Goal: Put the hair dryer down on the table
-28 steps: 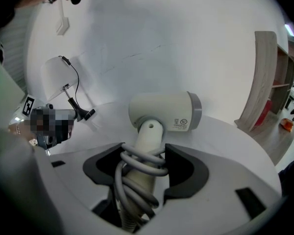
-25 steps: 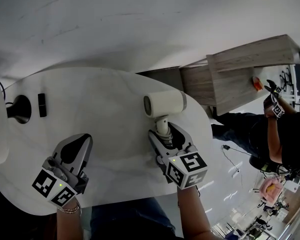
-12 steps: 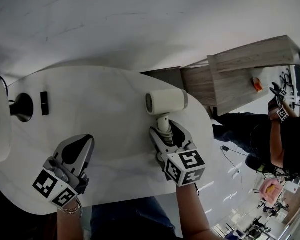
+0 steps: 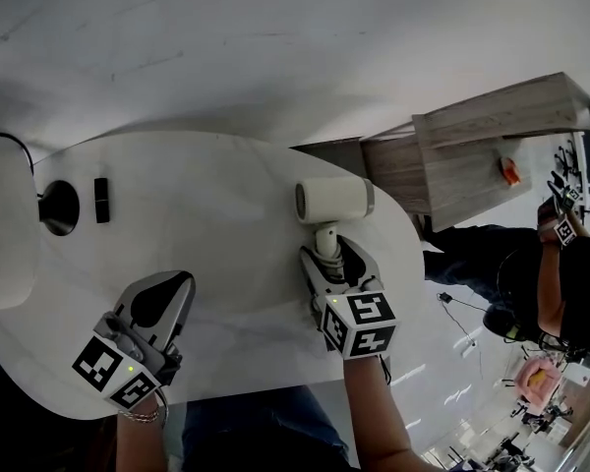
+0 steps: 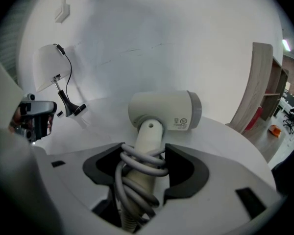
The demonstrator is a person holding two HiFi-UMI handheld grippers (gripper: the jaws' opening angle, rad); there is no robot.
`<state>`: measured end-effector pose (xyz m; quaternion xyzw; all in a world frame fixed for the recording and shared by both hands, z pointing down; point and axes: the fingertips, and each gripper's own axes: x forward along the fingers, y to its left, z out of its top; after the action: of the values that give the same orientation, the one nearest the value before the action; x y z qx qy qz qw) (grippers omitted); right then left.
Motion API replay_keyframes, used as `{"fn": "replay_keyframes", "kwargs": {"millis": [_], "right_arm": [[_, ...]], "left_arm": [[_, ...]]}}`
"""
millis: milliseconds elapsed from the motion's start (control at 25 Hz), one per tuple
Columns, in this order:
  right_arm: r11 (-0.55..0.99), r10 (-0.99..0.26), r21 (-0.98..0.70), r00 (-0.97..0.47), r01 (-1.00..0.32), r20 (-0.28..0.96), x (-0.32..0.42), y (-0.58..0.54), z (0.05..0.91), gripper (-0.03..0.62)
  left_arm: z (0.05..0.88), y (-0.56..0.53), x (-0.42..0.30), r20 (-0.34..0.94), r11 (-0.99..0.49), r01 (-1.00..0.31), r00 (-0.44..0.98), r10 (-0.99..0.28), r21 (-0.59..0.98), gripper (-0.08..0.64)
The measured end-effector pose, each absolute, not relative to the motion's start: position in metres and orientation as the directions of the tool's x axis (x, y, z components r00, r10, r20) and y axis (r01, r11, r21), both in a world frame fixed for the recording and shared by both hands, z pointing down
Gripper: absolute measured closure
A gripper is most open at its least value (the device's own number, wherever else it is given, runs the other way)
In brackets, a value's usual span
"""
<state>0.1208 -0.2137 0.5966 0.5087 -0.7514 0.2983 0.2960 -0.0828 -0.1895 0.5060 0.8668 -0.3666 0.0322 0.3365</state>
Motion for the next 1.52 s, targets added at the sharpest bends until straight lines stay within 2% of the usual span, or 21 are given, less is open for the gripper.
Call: {"fn": "replay_keyframes", "kwargs": {"millis": [280, 520, 800, 1120, 1520], "right_arm": [[0.290, -0.565, -0.079, -0.238, -0.954, 0.790, 0.122, -0.213, 0.599, 0.302], [0.233, -0.598, -0.109, -0.231, -0.966, 0.767, 0.126, -0.209, 0.583, 0.287], [0.239, -0.637, -0.112, -0.243, -0.964, 0.732, 0.126, -0.194, 0.554, 0.288], [0.266, -0.666, -0.191, -0.324, -0.945, 0.672, 0.120, -0.181, 0.518, 0.418], [0.304, -0.707, -0.204, -0.364, -0.931, 0.606, 0.127, -0.176, 0.478, 0.509]], "left_arm": [[0.500, -0.183, -0.085, 0.305, -0.511, -0.657, 0.731, -0.610, 0.554, 0.546], [0.488, -0.173, -0.089, 0.286, -0.519, -0.657, 0.730, -0.621, 0.547, 0.546], [0.470, -0.164, -0.090, 0.252, -0.535, -0.651, 0.730, -0.635, 0.538, 0.546], [0.440, -0.156, -0.084, 0.212, -0.575, -0.644, 0.738, -0.641, 0.504, 0.546], [0.416, -0.144, -0.078, 0.179, -0.573, -0.651, 0.724, -0.667, 0.498, 0.546]]}}
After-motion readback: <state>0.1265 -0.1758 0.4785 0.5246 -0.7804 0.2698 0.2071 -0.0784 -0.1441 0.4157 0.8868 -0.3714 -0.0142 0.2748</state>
